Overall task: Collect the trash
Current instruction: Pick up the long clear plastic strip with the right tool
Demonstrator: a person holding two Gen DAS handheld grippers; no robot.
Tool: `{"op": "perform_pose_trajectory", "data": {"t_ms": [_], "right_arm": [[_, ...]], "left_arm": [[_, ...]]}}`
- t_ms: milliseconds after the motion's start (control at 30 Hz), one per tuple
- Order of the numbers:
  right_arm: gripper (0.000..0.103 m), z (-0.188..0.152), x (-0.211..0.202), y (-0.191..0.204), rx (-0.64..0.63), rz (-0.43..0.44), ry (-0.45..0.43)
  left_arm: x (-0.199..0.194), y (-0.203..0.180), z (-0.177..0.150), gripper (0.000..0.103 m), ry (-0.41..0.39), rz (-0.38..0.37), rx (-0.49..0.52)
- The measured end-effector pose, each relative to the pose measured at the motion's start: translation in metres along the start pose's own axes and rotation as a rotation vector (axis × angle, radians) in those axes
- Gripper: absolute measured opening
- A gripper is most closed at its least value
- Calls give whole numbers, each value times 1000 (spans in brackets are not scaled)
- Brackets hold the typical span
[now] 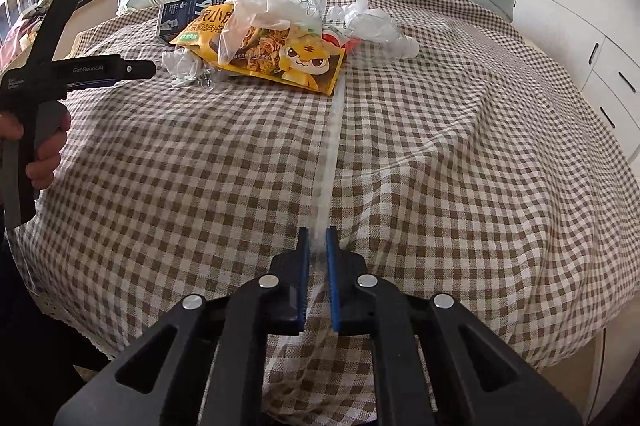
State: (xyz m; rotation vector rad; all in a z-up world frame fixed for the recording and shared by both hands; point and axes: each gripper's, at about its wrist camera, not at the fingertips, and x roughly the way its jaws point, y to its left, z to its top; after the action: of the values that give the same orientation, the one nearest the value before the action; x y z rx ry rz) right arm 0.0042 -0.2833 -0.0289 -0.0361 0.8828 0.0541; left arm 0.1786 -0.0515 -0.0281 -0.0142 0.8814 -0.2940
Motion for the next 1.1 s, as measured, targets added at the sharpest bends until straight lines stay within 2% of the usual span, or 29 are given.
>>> {"op": "perform_pose_trajectory", "data": {"t_ms": [533, 667, 833, 900, 967, 1100], "right_arm": [[7, 45, -89, 4, -88, -45, -207], [7, 46, -88, 9, -145, -27, -150], [8, 10, -55, 1, -114, -15, -25], [17, -4, -47, 0, -76, -5, -19], [38, -14, -43, 1, -58, -18, -42], [39, -21, -32, 3, -31, -3, -44]], "left_arm": [[-6, 2, 1, 94, -11, -7, -9], [-6, 6, 2, 94, -10, -2, -24], [-8, 7, 2, 94, -17, -3, -23], [-7, 6, 2, 94, -15, 0, -18], [-5, 5, 1, 94, -8, 0, -15], [-3, 4, 1, 94, -4, 3, -8]]}}
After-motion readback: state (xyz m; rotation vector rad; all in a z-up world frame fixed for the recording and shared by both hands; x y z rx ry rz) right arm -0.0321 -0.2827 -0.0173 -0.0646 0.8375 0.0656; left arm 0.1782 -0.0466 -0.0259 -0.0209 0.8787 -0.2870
